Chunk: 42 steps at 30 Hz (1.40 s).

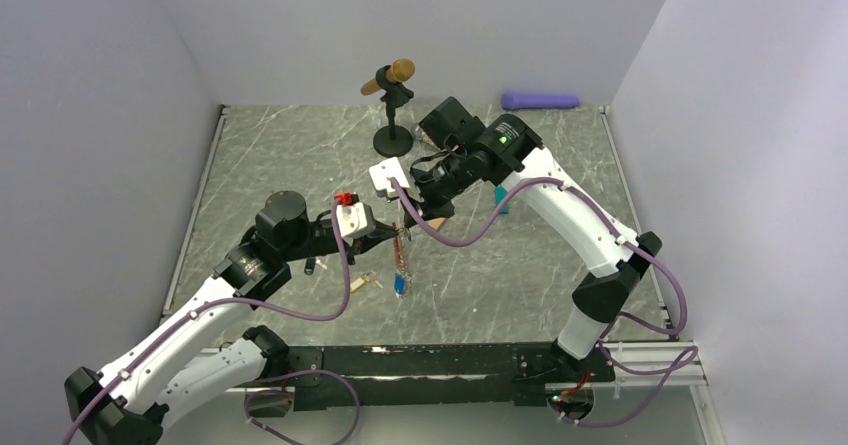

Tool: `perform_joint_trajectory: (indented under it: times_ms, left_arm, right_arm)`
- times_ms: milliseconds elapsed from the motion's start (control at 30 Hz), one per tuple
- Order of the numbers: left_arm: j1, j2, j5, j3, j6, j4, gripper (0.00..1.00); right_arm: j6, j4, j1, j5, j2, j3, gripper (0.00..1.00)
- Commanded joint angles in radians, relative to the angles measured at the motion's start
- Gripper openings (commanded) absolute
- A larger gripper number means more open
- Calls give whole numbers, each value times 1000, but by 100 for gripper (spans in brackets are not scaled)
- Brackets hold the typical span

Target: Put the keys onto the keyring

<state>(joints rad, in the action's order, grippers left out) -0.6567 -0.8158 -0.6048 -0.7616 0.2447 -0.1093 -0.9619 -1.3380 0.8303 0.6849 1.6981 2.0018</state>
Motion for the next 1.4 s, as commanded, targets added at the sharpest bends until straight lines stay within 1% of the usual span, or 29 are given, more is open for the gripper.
perform_joint_trajectory:
  times_ms: [0,967,1367]
  left_arm:
    - [4,5,-1,-22,-11,61,0]
    - [6,4,-6,-21,-20,66,0]
    - [6,10,-26,-17,-21,77,0]
  right_arm:
    - [-6,8,4,2,-22,18,0]
    - [-46,-39,3,46,-6,38,0]
    - [-17,-10,6,27,-3,32,0]
